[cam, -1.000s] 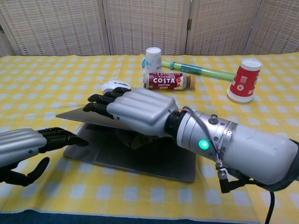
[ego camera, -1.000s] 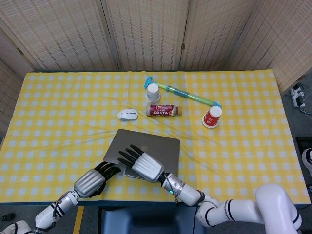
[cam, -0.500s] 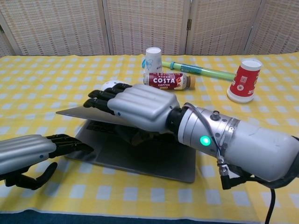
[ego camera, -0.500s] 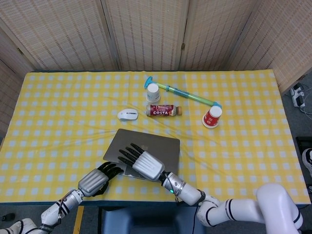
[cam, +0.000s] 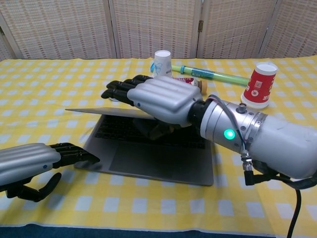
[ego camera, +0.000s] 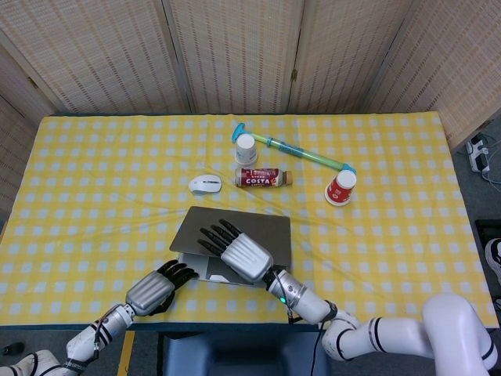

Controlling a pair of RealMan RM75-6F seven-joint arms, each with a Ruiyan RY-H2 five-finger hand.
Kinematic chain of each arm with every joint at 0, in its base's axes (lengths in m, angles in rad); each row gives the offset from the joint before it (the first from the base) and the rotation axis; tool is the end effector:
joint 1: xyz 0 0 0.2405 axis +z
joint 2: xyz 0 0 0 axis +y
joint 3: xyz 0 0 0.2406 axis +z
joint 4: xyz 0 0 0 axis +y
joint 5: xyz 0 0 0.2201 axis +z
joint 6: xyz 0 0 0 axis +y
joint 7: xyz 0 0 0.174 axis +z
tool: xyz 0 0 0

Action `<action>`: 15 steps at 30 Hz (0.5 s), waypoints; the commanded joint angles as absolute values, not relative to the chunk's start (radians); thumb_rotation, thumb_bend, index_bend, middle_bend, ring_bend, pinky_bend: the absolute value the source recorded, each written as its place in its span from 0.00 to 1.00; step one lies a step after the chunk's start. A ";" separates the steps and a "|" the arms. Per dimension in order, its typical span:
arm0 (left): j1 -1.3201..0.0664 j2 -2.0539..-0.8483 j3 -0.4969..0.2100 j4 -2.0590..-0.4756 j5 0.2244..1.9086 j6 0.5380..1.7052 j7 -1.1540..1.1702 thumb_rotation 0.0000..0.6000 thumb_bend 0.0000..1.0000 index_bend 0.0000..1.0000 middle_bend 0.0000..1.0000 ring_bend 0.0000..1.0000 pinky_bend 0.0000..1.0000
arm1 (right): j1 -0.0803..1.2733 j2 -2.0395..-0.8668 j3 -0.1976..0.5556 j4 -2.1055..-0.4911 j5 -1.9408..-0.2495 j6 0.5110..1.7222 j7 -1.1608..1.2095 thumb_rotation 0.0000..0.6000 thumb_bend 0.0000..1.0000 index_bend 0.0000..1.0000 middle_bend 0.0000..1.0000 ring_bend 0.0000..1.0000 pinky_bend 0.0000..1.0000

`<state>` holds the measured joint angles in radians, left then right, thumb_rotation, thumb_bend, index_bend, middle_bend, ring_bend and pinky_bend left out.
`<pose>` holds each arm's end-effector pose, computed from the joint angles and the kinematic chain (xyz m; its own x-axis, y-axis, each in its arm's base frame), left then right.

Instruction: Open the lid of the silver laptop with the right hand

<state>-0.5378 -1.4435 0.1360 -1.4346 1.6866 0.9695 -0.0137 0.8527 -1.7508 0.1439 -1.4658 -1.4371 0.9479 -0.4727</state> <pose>-0.2140 0.2419 -0.0571 0.5604 0.4436 0.6994 0.7652 -0.6004 -0.2324 -0.0163 -0.2986 -0.1017 0.5616 -0.0748 0.8240 -0.5646 -0.7626 0.3156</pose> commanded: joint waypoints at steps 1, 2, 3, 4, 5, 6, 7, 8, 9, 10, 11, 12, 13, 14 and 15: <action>-0.542 -1.445 0.137 -1.437 1.682 0.964 -0.009 0.98 0.91 0.08 0.13 0.07 0.00 | 0.852 -1.745 0.147 -1.471 -1.435 0.952 -0.471 1.00 0.71 0.00 0.00 0.00 0.00; -0.544 -1.445 0.137 -1.439 1.681 0.961 -0.005 0.98 0.91 0.08 0.13 0.07 0.00 | 0.851 -1.742 0.148 -1.472 -1.435 0.955 -0.472 1.00 0.71 0.00 0.00 0.00 0.00; -0.545 -1.445 0.137 -1.440 1.679 0.961 -0.003 0.99 0.91 0.08 0.13 0.07 0.00 | 0.851 -1.739 0.149 -1.473 -1.434 0.957 -0.472 1.00 0.71 0.00 0.00 0.00 0.00; -0.546 -1.444 0.137 -1.442 1.678 0.961 0.000 0.99 0.91 0.08 0.13 0.07 0.00 | 0.851 -1.736 0.152 -1.473 -1.432 0.959 -0.471 1.00 0.71 0.00 0.00 0.00 0.00; -0.547 -1.443 0.137 -1.443 1.677 0.960 0.002 0.99 0.91 0.08 0.13 0.07 0.00 | 0.851 -1.733 0.155 -1.473 -1.429 0.961 -0.471 1.00 0.71 0.00 0.00 0.00 0.00; -0.548 -1.442 0.138 -1.445 1.675 0.960 0.003 0.98 0.91 0.08 0.13 0.07 0.00 | 0.850 -1.729 0.159 -1.473 -1.427 0.964 -0.470 1.00 0.71 0.00 0.00 0.00 0.00; -0.549 -1.440 0.138 -1.446 1.673 0.959 0.005 0.98 0.91 0.08 0.13 0.07 0.00 | 0.850 -1.726 0.163 -1.473 -1.425 0.967 -0.469 1.00 0.72 0.00 0.00 0.00 0.00; -0.550 -1.439 0.138 -1.448 1.671 0.958 0.007 0.98 0.90 0.08 0.13 0.07 0.00 | 0.850 -1.721 0.168 -1.473 -1.421 0.969 -0.467 1.00 0.72 0.00 0.00 0.00 0.00; -0.550 -1.439 0.138 -1.449 1.670 0.958 0.008 0.98 0.91 0.08 0.13 0.07 0.00 | 0.850 -1.717 0.173 -1.473 -1.418 0.971 -0.465 1.00 0.72 0.00 0.00 0.00 0.00; -0.551 -1.438 0.139 -1.449 1.669 0.958 0.009 0.98 0.91 0.08 0.13 0.07 0.00 | 0.851 -1.711 0.180 -1.473 -1.414 0.974 -0.464 1.00 0.72 0.00 0.00 0.00 0.00; -0.551 -1.438 0.139 -1.449 1.668 0.958 0.010 0.98 0.91 0.08 0.13 0.07 0.00 | 0.852 -1.707 0.185 -1.473 -1.410 0.975 -0.463 1.00 0.71 0.00 0.00 0.00 0.00; -0.552 -1.438 0.139 -1.450 1.667 0.959 0.010 0.98 0.91 0.08 0.13 0.07 0.00 | 0.853 -1.703 0.190 -1.473 -1.406 0.976 -0.462 1.00 0.71 0.00 0.00 0.00 0.00; -0.552 -1.439 0.140 -1.449 1.666 0.959 0.011 0.98 0.91 0.08 0.13 0.07 0.00 | 0.855 -1.698 0.196 -1.471 -1.400 0.975 -0.461 1.00 0.71 0.00 0.00 0.00 0.00; -0.553 -1.439 0.140 -1.449 1.666 0.959 0.012 0.98 0.91 0.08 0.13 0.07 0.00 | 0.857 -1.695 0.201 -1.469 -1.396 0.974 -0.460 1.00 0.72 0.00 0.00 0.00 0.00; -0.554 -1.439 0.140 -1.450 1.666 0.959 0.013 0.98 0.91 0.08 0.13 0.07 0.00 | 0.859 -1.692 0.205 -1.466 -1.391 0.972 -0.461 1.00 0.71 0.00 0.00 0.00 0.00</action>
<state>-0.5539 -1.4392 0.1404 -1.4496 1.6659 0.9588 0.0129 0.8564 -1.6943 0.2016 -1.4691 -1.3946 0.9737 -0.4613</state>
